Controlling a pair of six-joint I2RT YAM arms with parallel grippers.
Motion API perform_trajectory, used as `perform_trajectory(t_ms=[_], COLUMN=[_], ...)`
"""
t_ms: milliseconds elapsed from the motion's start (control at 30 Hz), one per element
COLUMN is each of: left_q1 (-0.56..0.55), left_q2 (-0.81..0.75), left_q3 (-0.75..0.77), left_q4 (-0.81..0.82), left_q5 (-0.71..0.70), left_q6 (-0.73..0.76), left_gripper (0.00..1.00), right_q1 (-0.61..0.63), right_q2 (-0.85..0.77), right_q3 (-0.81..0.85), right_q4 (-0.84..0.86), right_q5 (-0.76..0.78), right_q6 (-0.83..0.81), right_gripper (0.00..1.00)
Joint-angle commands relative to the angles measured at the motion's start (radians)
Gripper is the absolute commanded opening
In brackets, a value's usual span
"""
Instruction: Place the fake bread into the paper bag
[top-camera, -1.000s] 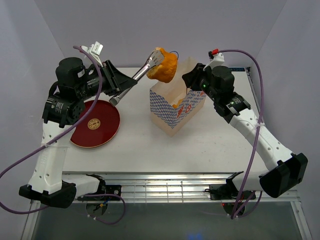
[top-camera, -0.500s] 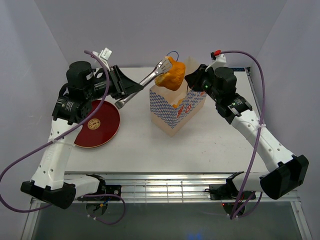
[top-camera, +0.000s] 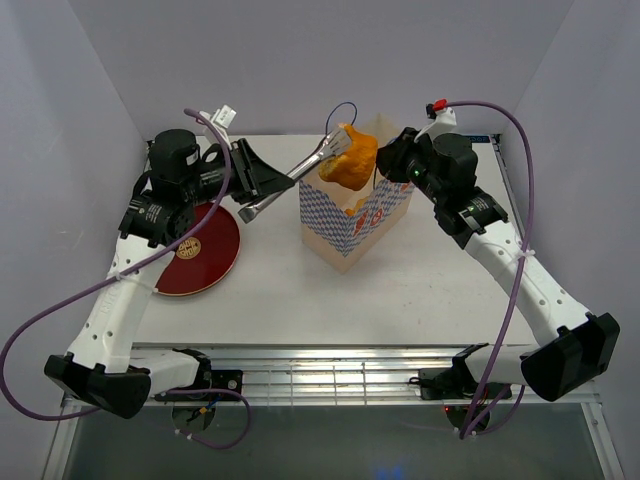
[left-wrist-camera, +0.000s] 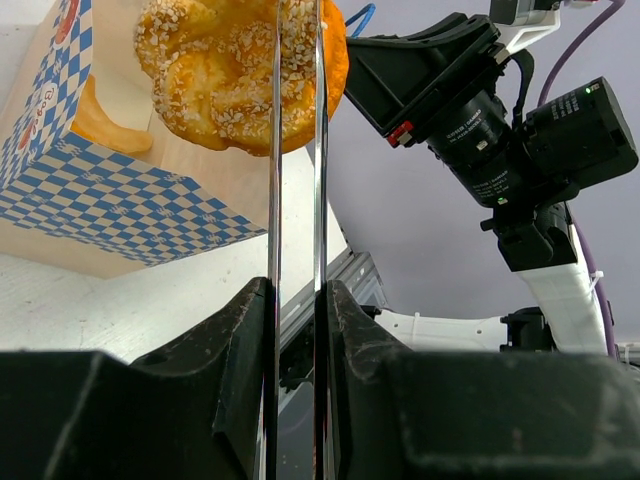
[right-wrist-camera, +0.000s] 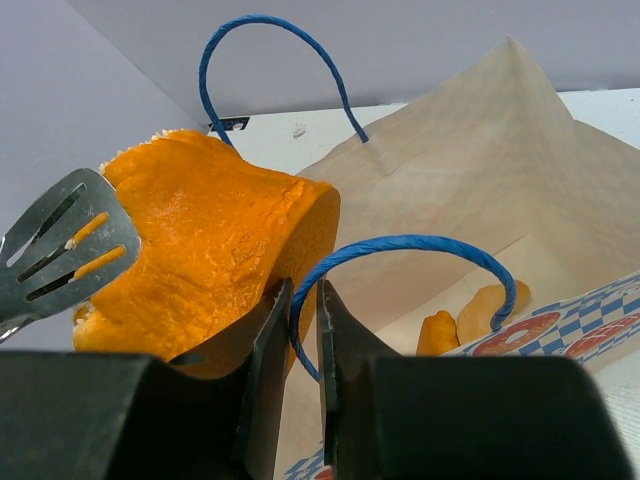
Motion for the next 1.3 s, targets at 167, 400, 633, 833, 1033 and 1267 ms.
perform_trajectory(t_ms=[167,400,633,833,1033,1267], left_q1=[-0.013,-0.015,-0.015,-0.015,-0.015,-0.015], left_q2=[-0.026,-0.041,-0.058,-0.069,-0.075,-0.081], left_q3=[-0.065,-0.099,-0.114,-0.111,-0.094,-0.087], left_q4=[0.106,0.123,0.123,0.120,0.089,0.075], left_q5=[0.026,0.014,0.005,-0.003,-0.024,-0.028], left_q6=[-0.002,0.007,0.012,0.022,0.039,0.047], left_gripper=[0.44,0.51,0.55,0.57,0.58,0.58], right_q1=[-0.003,-0.008,-0.011,-0.013,-0.019,-0.020], right_q2=[-0.044,-0.047,-0.050,-0.054,-0.059,-0.062], right_q3=[-0.009,-0.014,-0.020,-0.023,-0.026,-0.023], right_q4=[0.044,0.044,0.044,0.044,0.041,0.038], right_q5=[-0.020,-0.024,-0.030,-0.032,-0.030,-0.030], right_q6=[0.006,0.003,0.005,0.002,0.002,0.003], right_gripper=[0.23,0.24,0.27,0.29,0.29,0.29])
